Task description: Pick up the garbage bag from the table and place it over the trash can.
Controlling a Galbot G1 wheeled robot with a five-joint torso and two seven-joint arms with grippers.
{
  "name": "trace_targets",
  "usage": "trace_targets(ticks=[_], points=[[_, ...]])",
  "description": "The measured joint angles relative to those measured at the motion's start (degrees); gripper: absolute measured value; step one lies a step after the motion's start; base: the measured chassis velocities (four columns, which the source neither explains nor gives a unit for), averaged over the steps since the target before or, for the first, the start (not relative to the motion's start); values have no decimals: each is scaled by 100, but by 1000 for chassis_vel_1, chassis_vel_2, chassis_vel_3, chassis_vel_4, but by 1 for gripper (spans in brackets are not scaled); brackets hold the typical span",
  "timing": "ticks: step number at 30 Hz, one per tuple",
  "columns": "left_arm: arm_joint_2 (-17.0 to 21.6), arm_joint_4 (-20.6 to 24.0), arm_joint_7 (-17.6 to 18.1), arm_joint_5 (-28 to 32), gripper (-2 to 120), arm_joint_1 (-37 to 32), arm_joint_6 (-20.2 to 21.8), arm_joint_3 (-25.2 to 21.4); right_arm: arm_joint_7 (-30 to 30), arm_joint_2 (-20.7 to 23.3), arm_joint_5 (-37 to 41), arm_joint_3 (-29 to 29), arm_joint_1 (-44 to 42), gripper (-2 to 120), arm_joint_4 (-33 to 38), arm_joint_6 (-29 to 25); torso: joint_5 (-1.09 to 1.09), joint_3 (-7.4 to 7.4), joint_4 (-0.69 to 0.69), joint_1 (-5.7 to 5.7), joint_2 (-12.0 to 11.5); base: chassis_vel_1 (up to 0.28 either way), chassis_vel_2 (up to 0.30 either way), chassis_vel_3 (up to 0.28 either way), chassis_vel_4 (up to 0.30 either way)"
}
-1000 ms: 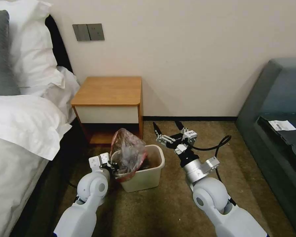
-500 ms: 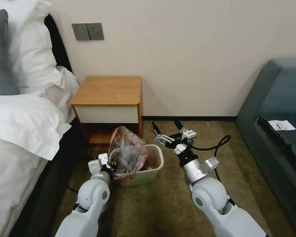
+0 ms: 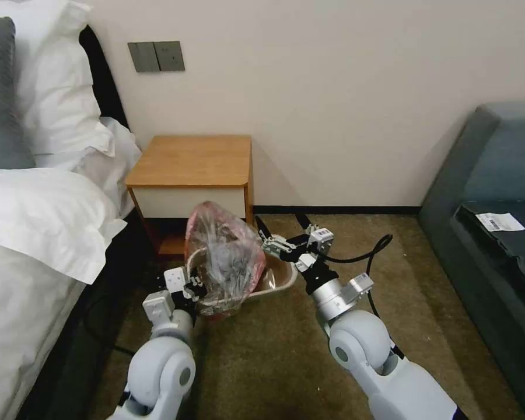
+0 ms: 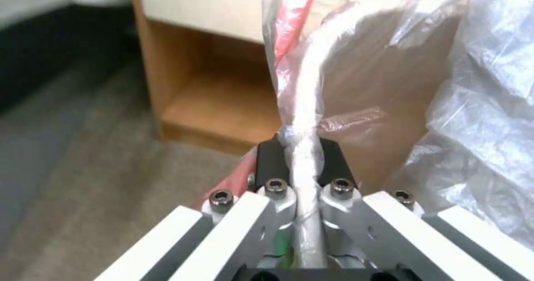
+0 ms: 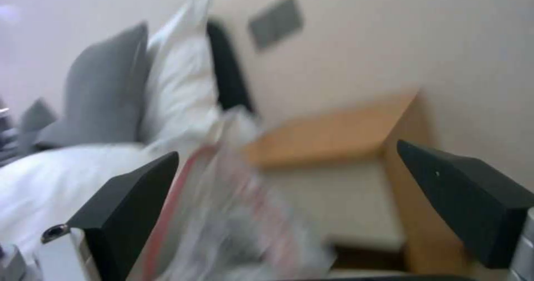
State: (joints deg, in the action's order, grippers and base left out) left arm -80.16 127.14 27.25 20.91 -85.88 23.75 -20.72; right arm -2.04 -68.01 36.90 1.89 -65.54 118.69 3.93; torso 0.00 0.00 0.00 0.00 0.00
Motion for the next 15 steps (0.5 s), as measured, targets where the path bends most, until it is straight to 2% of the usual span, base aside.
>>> trace_targets(ticks=[1, 2, 5, 9, 11, 15], points=[[-2, 43, -12, -141, 0, -45, -76, -5, 48, 43, 266, 0, 61, 100, 52, 249, 0, 0, 0, 0, 0, 0, 0, 0, 0], [-2, 43, -12, -141, 0, -45, -76, -5, 48, 43, 266, 0, 61, 100, 52, 249, 0, 0, 0, 0, 0, 0, 0, 0, 0], [1, -20, -145, -816, 0, -180, -581, -23, 399, 297, 1040, 43, 402, 100, 41, 840, 1, 0, 0, 0, 0, 0, 0, 0, 0], [16, -34, -222, -938, 0, -262, -664, -20, 552, 523, 1403, -5, 647, 100, -69, 1010, 1, 0, 0, 0, 0, 0, 0, 0, 0], [16, -137, -328, -1271, 0, -330, -932, -27, 1016, 833, 1357, -102, 955, 100, -340, 1029, 1, 0, -1, 0, 0, 0, 0, 0, 0], [24, -181, -422, -1424, 0, -399, -1157, -23, 1307, 1138, 1365, -371, 1404, 100, -623, 952, 1, 0, 0, 0, 0, 0, 0, 0, 0]])
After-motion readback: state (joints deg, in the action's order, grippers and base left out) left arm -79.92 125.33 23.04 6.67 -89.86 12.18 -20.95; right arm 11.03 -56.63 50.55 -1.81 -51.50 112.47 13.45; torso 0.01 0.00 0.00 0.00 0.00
